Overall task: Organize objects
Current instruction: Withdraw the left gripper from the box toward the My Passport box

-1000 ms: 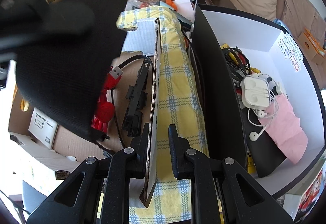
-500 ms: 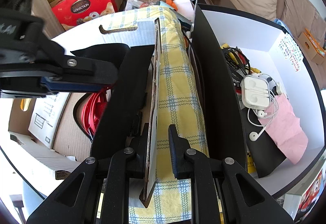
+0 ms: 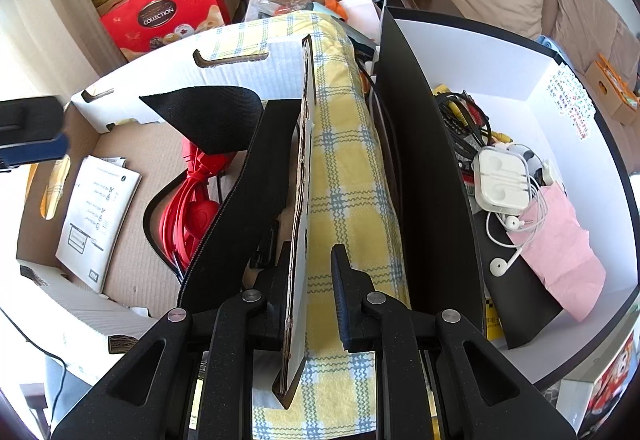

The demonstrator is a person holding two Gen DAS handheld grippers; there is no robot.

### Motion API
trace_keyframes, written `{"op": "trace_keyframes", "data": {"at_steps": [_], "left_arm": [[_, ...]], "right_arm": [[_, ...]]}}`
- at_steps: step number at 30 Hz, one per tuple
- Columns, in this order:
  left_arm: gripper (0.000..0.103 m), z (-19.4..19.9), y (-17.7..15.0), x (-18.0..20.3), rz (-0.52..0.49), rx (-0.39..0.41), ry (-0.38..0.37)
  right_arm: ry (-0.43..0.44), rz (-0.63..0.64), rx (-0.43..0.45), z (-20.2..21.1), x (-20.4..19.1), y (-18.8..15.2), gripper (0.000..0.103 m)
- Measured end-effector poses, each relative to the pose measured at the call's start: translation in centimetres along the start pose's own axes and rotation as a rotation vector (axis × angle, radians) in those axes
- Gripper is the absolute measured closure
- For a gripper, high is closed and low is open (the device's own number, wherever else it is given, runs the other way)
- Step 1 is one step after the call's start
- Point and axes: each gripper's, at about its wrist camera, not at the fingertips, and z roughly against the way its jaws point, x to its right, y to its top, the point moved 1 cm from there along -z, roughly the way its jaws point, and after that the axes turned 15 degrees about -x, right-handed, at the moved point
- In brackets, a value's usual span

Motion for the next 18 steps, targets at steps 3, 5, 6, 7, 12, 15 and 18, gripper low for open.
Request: {"op": "trace_keyframes", "data": {"at_steps": [3,5,6,7,12,15,18], "left_arm": [[0.039,1.4,-0.6,-1.2,0.007,0.035,0.042],[0.034,2.3,-1.1,-2.3,0.019,0.063,0.074],[0.032,2.8,-1.4,-3.0,0.027,0.075,0.088],[0.030,3.3,-1.7,-3.7,0.035,0.086,0.097],[0.030,5.2,-3.0,-7.6,0.090,0.128,0.149],[0.029,6.2,-3.7,-10.0,0.132,0.150,0.177],[0.029,6.9,-4.3,-12.5,0.168,0.159,0.215]], "right_arm": [[-0.001,0.000,0.000,0.0,0.0,0.0,0.087],[0.000,-0.001,0.000,0.0,0.1,0.0,0.087],[0.000,-0.001,0.000,0.0,0.1,0.0,0.087],[0.000,-0.001,0.000,0.0,0.1,0.0,0.087],[-0.001,-0.001,0.000,0.0,0.1,0.0,0.087],[-0.005,0.002,-0.001,0.0,0.2,0.0,0.087],[-0.013,0.006,-0.003,-0.1,0.3,0.1,0.087]]}}
